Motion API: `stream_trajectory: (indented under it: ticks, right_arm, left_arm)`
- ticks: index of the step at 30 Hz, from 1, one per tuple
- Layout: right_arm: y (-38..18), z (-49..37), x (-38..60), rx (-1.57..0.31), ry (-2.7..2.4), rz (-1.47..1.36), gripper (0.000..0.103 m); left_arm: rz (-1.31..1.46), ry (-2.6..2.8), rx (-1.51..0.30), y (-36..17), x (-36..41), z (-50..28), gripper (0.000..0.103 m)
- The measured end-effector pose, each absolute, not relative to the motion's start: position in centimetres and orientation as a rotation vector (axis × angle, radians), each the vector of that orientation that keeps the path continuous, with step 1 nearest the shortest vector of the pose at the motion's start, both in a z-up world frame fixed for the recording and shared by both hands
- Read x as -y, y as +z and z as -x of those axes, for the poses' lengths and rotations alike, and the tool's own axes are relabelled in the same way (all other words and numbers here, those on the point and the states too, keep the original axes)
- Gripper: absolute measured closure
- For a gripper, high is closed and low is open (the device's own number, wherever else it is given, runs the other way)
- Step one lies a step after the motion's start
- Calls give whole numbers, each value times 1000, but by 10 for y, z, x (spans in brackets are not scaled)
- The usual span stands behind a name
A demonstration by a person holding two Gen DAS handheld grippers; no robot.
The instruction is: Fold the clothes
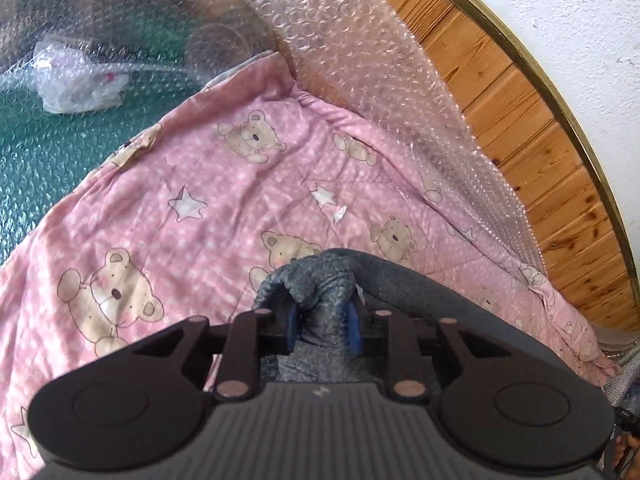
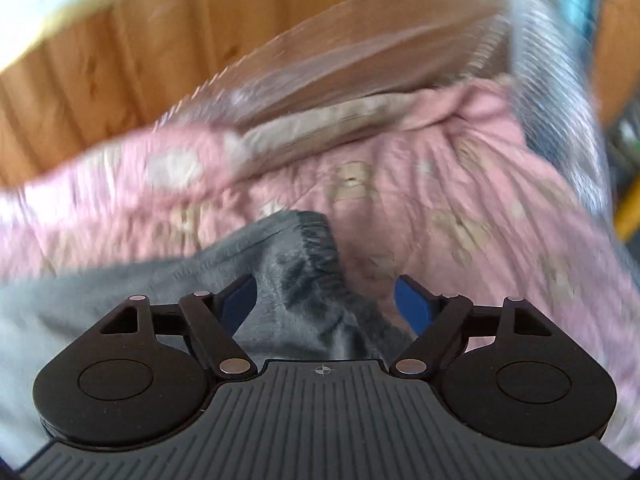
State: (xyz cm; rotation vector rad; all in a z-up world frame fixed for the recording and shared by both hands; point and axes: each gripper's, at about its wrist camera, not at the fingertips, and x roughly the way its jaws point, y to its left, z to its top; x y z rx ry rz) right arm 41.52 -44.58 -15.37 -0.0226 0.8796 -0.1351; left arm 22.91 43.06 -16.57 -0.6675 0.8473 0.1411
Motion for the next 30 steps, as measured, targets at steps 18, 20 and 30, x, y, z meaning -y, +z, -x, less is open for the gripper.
stream_trajectory:
  ticks: [18, 20, 30]
  right_arm:
    - [-125, -494, 468, -747, -8, -321, 99]
    - [-147, -523, 456, -815, -52, -325, 99]
    - [-145, -476, 470, -716, -264, -288, 21]
  left_arm:
    - [772, 208, -626, -136, -446, -247, 86]
    - [762, 287, -677, -152, -448, -266, 86]
    - [698, 366, -792, -159, -446, -254, 45]
